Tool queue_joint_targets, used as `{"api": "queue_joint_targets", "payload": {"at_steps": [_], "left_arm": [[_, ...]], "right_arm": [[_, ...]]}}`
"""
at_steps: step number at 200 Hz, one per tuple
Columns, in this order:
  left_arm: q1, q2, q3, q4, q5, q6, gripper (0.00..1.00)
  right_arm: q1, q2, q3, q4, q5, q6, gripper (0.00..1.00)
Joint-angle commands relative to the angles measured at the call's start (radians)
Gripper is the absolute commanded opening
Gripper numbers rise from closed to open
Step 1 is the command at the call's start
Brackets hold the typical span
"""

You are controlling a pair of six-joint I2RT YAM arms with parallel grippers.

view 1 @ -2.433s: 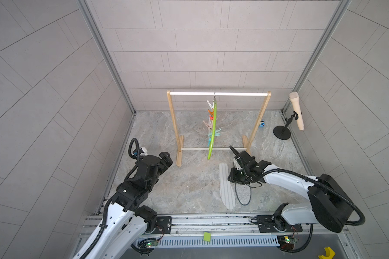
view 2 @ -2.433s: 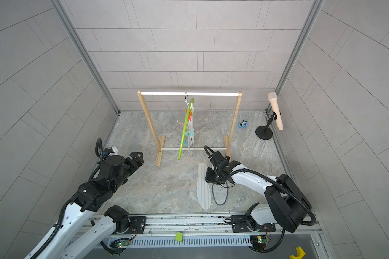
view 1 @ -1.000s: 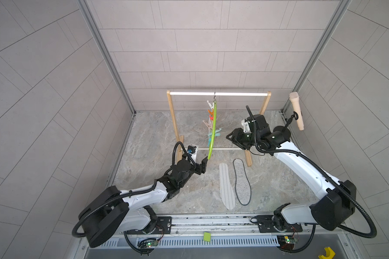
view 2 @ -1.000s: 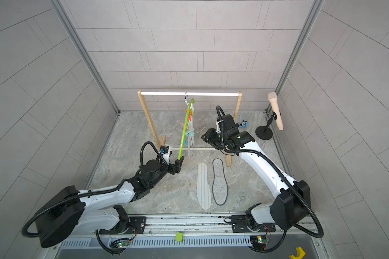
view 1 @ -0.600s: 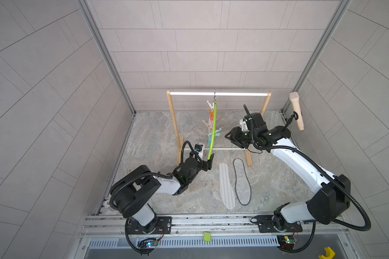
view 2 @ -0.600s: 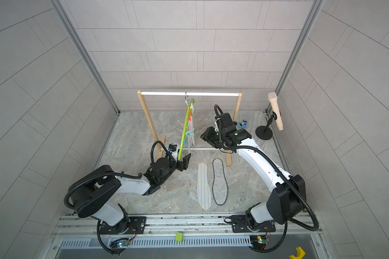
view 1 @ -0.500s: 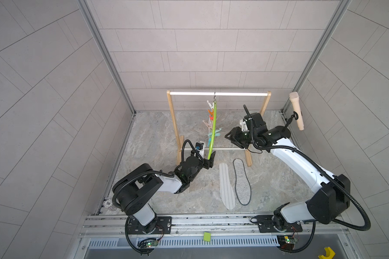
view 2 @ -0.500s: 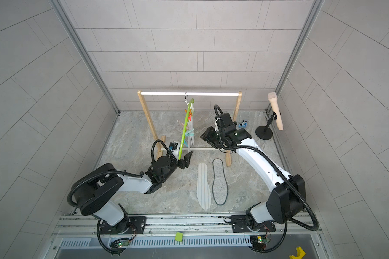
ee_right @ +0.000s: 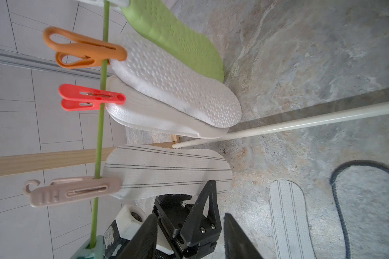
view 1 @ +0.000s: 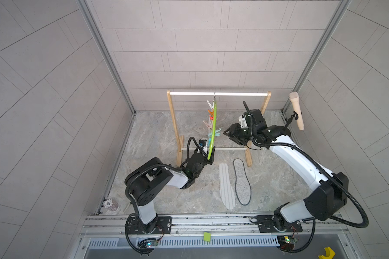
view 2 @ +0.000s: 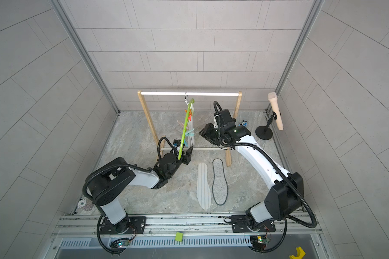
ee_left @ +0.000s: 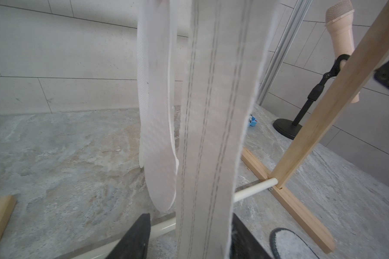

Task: Take the shoe insoles off the hanger
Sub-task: Remove the insole from the hanger, then open the clamp at the hanger.

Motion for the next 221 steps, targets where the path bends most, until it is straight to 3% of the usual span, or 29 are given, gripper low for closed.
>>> {"api": "queue_joint_targets", "payload": {"at_steps": [1,43,110,180,221], "left_arm": [[0.010,-0.020,0.024,0.015,-0.047,0.027,0.51],[0.031,-0.049,0.023,-0.030,-0.074,0.029,0.25],[0.062,-0.115,0.018,-0.075,-0.125,0.072,0.19],[0.099,-0.192,0.027,-0.134,-0.158,0.105,0.00],[0.111,-0.219,0.037,-0.155,-0.162,0.116,0.00]], "right_arm": [[0.003,0.011,0.032,-0.002,-0.007,0.030,0.50],[0.003,0.030,0.061,0.012,-0.022,0.039,0.50],[0.003,0.029,0.075,0.042,-0.036,0.082,0.57],[0.004,-0.015,0.040,0.169,-0.016,0.219,0.67],[0.009,-0.050,0.005,0.230,0.012,0.264,0.72]]}}
